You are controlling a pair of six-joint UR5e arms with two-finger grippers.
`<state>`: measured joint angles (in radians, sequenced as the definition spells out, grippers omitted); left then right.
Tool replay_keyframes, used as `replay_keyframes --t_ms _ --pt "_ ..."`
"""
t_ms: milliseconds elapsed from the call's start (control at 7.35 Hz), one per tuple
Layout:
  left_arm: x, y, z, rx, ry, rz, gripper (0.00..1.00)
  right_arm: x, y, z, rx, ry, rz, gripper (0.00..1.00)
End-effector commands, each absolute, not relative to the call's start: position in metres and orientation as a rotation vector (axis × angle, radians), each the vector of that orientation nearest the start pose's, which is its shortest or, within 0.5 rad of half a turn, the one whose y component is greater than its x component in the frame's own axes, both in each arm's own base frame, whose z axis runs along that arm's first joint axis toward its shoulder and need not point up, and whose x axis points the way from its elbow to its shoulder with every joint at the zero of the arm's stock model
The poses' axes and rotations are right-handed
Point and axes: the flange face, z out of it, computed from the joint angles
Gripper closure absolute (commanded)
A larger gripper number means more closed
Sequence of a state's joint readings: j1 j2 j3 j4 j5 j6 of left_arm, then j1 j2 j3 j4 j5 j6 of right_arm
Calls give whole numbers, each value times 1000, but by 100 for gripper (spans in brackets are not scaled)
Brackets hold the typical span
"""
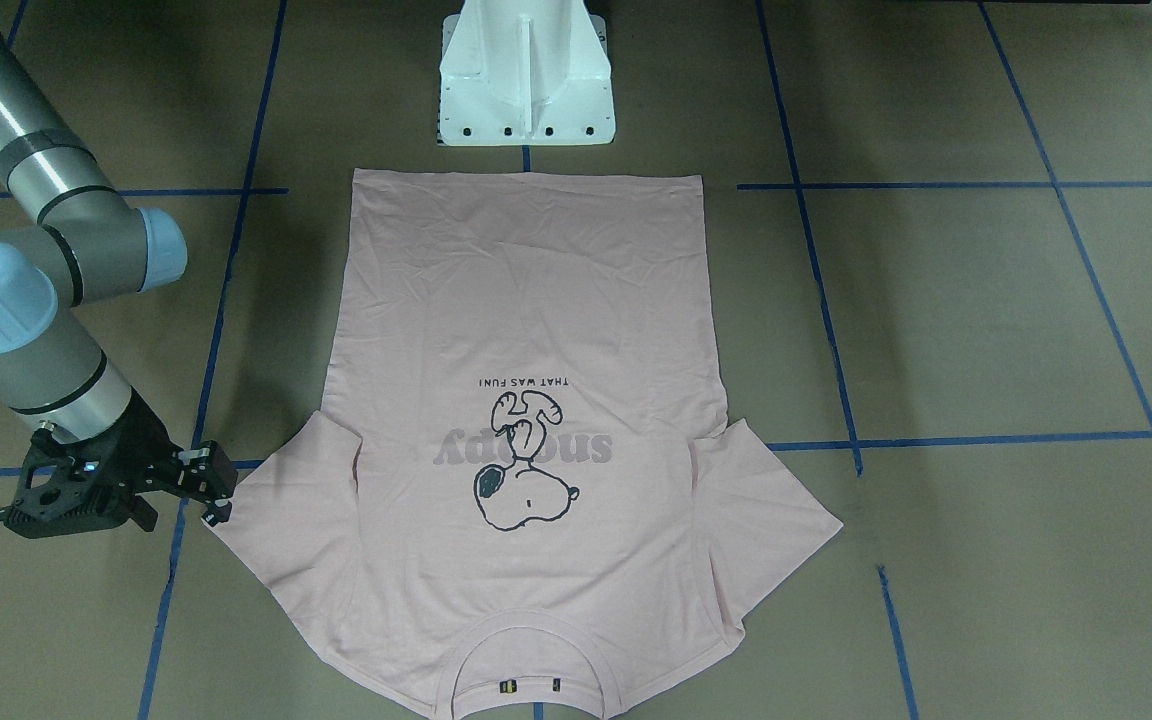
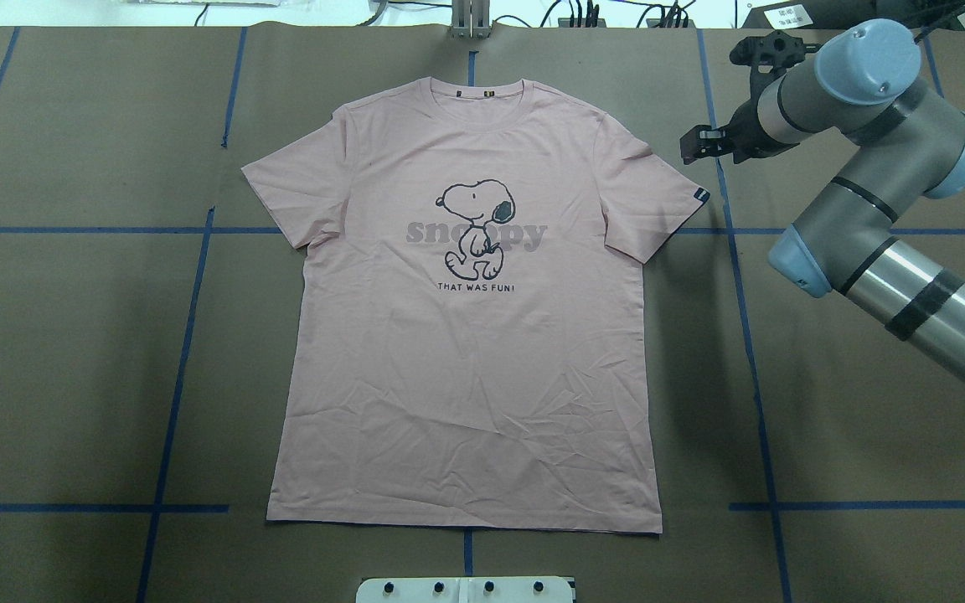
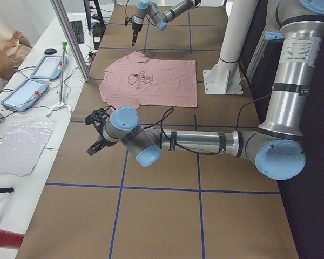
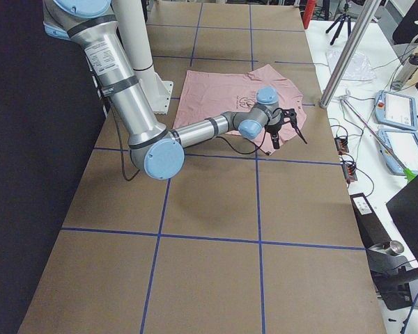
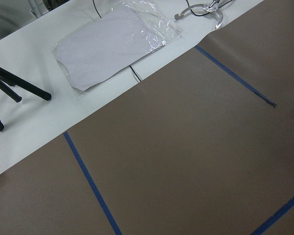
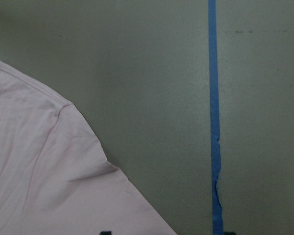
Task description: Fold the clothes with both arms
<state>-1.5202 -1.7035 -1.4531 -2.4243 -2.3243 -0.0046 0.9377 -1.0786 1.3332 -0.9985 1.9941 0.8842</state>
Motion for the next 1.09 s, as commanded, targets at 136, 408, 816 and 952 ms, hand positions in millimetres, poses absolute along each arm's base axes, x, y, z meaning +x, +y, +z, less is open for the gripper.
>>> replay_keyframes --t_ms 136,408,816,952 --pt "-36 -570 550 808 728 370 0 -375 -619 442 283 -822 3 24" --pt "-36 -569 551 809 728 371 0 -388 -614 452 287 -791 1 26" --pt "-36 -567 554 809 727 373 0 -389 -621 456 306 -763 28 37" --pt "-36 -567 554 809 727 373 0 -390 -621 455 306 -763 28 38"
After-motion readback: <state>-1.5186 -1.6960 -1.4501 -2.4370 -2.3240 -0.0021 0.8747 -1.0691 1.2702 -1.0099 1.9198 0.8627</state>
